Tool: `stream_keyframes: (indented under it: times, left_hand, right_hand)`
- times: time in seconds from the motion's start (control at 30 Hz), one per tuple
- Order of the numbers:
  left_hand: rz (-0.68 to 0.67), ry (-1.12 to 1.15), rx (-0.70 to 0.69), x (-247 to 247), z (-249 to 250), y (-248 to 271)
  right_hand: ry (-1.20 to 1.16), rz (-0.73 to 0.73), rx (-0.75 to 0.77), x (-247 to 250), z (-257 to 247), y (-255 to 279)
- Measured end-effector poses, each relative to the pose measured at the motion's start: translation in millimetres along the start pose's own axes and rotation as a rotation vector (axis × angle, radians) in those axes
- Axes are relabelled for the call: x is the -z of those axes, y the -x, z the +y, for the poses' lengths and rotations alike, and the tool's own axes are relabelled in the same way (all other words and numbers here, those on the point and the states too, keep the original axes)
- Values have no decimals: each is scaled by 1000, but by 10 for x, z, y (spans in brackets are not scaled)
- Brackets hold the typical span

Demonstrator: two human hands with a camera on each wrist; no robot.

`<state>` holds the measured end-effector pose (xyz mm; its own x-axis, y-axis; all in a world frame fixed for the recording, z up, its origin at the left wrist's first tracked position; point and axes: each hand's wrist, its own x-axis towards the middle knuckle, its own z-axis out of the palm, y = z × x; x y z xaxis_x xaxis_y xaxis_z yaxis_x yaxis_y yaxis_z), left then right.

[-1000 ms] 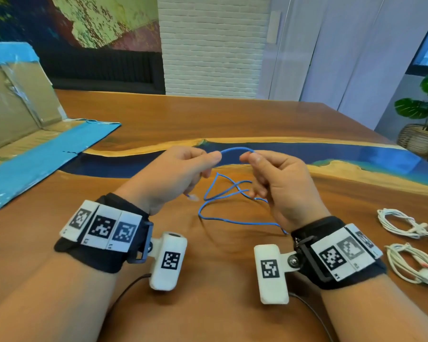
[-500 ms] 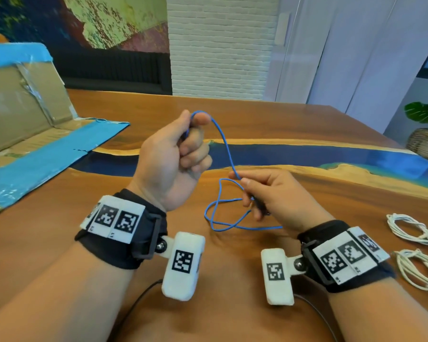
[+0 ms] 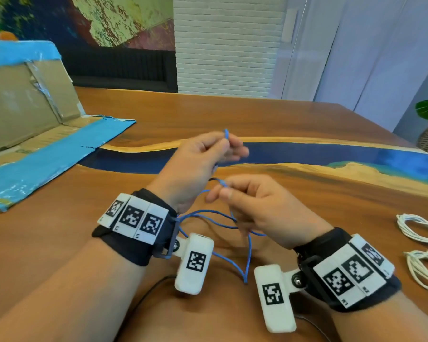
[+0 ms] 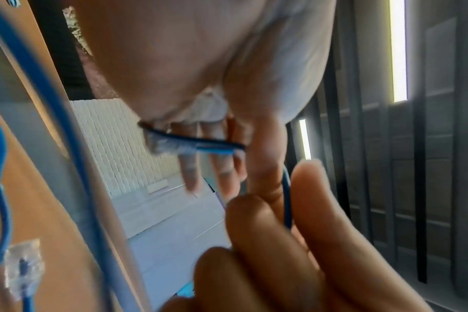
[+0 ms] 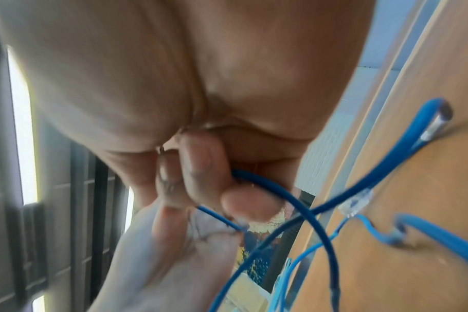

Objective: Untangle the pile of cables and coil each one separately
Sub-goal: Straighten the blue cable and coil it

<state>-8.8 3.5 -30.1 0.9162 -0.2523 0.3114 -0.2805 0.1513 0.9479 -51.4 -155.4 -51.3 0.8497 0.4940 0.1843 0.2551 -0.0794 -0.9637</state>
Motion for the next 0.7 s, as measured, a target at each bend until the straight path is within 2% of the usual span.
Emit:
stream_keyframes:
  times: [0.07,0.17,0.27,0.33,0.43,0.57,0.63,0.7]
  left_hand:
    - [-101,-150,90,-5,-11,19]
    - [-178,-332,163,32,13,16]
    - [-238,-280,234,40,55,40]
    - [-262,-143,278,25,76,71]
    - [-214,179,291,-1,112,79]
    - [-92,661,207,-6,169,25]
    - [10,737,130,-19,146,-7]
    - [94,690,71,-38,96,-29]
  right_hand:
    - [-41,181,46,90,-18,-21]
    - [-120,450,82,313,28,-28]
    - [-107,635,83,470,93,-31]
    - [-87,677,69,509,115,-32]
    - [-50,633,38,507,115,-25]
    - [-35,411,-84,362,78,-20]
    - [64,303,-160,241,57,-18]
    - [254,177,-192,132,31,-10]
